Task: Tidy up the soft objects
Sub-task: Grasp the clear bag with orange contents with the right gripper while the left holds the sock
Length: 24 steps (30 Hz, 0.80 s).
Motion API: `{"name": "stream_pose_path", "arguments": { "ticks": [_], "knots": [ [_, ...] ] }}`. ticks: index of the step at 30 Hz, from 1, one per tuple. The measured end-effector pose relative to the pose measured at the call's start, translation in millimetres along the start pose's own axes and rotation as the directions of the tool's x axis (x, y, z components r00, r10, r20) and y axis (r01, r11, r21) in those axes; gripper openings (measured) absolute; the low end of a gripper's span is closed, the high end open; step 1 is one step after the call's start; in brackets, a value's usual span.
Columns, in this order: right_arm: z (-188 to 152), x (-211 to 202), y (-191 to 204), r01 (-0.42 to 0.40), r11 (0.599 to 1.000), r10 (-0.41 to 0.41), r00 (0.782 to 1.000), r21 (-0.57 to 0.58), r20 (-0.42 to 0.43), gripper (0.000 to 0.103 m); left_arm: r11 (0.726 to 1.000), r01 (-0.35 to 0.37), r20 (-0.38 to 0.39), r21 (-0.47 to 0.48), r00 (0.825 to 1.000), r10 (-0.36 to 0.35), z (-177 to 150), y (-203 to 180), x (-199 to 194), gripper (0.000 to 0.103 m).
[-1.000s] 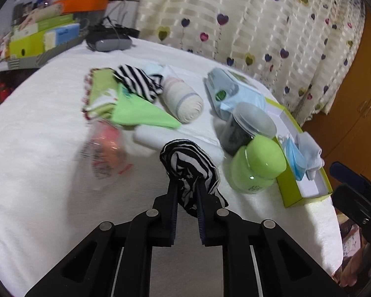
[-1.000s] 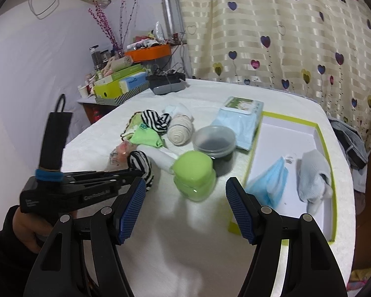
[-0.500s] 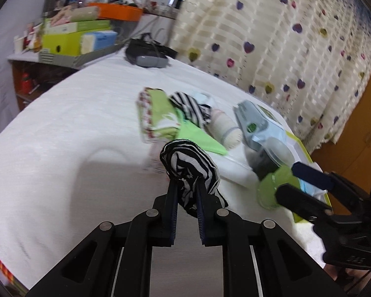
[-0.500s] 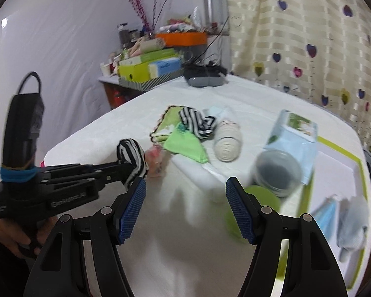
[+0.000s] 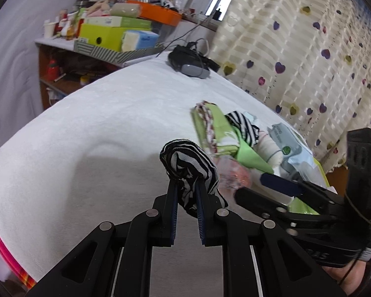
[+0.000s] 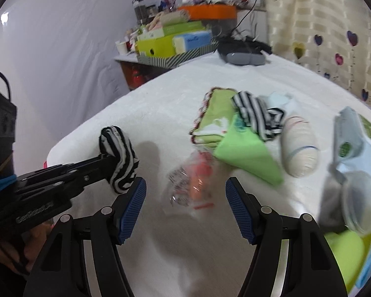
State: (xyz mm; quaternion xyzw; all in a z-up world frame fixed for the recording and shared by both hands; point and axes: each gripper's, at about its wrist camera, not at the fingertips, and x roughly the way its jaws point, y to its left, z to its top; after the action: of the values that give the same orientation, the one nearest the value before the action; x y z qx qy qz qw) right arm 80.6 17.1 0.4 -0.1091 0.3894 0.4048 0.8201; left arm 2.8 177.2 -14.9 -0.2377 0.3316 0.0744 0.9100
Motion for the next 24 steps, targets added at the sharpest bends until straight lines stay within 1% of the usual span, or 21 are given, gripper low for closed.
{"name": "stream_pose_path", "arguments": {
  "ticks": [3, 5, 9, 15, 24],
  "knots": [
    [3, 19, 2, 0.020, 1.000, -0.020, 0.999, -0.001, -0.036, 0.067, 1.000, -0.003, -0.001, -0.009, 1.000, 0.003, 1, 6, 1, 0.013],
    [3, 27, 1, 0.035, 0.999, -0.034, 0.998, 0.001, -0.054, 0.042, 1.000, -0.004, -0.001, -0.012, 1.000, 0.004, 1, 9, 1, 0.013],
    [1, 27, -3, 0.043, 0.999, -0.041, 0.998, 0.018, -0.056, 0.040, 1.000, 0.000, -0.002, -0.011, 1.000, 0.000, 1, 9, 2, 0.013],
    [0, 11, -2, 0.046, 0.999, -0.046, 0.999, 0.016, -0.023, 0.039, 1.000, 0.009, 0.000, 0.004, 1.000, -0.009, 0, 1, -1, 0.013],
    [-7, -40, -4, 0.045, 0.999, -0.047, 0.996, 0.030, 0.072, 0.039, 0.997, 0.035, 0.014, 0.062, 0.999, -0.036, -3, -32, -13, 0.013]
  ]
}}
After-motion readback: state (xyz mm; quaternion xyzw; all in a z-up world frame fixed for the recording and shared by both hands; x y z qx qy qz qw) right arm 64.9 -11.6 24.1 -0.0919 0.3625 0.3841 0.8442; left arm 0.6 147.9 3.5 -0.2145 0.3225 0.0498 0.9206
